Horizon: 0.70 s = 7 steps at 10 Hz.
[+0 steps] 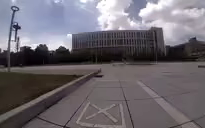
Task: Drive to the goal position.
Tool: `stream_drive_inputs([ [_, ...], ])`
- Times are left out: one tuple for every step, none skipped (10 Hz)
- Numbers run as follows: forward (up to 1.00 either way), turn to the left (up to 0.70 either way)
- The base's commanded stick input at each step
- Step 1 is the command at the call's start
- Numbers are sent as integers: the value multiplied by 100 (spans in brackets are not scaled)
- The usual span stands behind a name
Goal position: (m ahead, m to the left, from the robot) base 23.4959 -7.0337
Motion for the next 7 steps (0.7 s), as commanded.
stream_drive_inputs([
  [6,0],
  [6,0],
  [6,0],
  [6,0],
  [5,0],
  [6,0],
  [6,0],
])
